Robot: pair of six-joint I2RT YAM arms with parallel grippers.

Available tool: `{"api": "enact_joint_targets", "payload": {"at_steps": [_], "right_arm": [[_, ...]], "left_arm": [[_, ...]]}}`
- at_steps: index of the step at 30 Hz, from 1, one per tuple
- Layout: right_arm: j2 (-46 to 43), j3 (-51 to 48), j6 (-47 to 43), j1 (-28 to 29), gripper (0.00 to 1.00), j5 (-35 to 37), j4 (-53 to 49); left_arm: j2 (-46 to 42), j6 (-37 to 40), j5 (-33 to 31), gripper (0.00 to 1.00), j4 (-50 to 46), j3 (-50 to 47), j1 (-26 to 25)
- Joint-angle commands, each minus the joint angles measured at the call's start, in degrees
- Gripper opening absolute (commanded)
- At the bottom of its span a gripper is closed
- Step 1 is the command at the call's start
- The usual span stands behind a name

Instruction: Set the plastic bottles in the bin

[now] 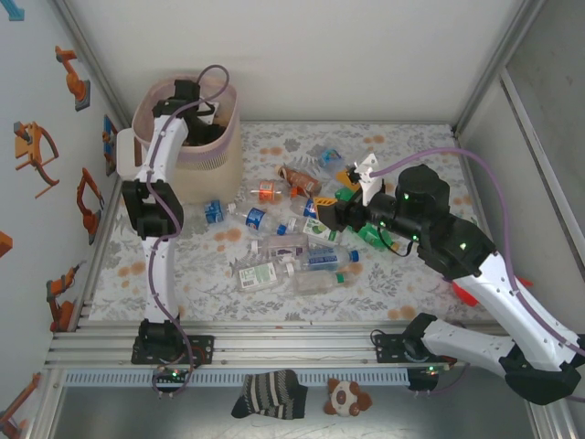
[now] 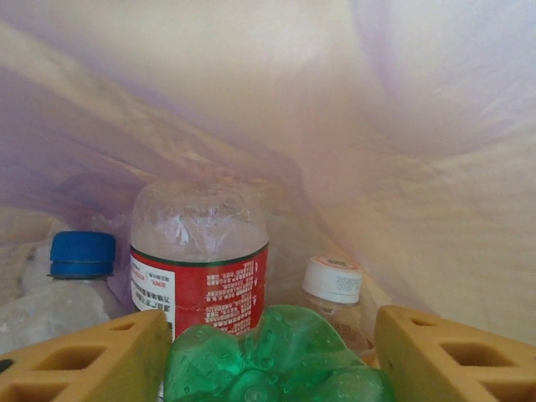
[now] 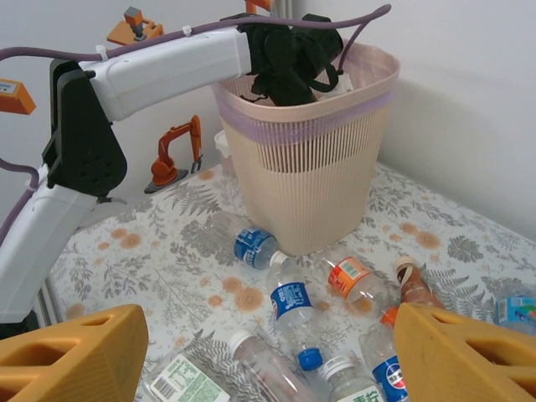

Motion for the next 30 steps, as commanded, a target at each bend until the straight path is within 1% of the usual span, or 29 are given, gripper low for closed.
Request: {"api": "enact_joint_targets", "payload": {"at_steps": [1, 3, 8, 20, 25, 30], "right_arm": [[-1.01, 0.09, 0.71, 0.59, 0.76, 0.73, 0.51], [-1.14, 0.10, 0.69, 0.60, 0.76, 0.81, 0.51], [-1.62, -0.17, 0.71, 0.56, 0.76, 1.07, 0.86], [-1.29, -0.17, -0.06, 0.60, 0.76, 0.57, 1.23], [-1.41, -0.24, -0.75, 0.60, 0.76, 0.33, 1.21], [-1.52, -0.51, -1.62, 0.60, 0.76, -0.15, 1.21]], "left_arm": [[-1.10, -1.36, -0.53, 0.72, -0.20, 2.59, 0.77], [-1.96, -1.69, -0.46, 0.74, 0.37, 3.24, 1.01], [-5.35, -2.17, 0.31, 0.76, 1.75, 3.62, 1.36], [-14.70, -2.21, 2.96, 0.77, 2.44, 3.37, 1.28], [-20.26, -1.99, 4.50, 0.76, 2.34, 0.42, 1.11], [-26.57, -0.69, 5.83, 0.74, 2.20, -5.31, 0.93]]}}
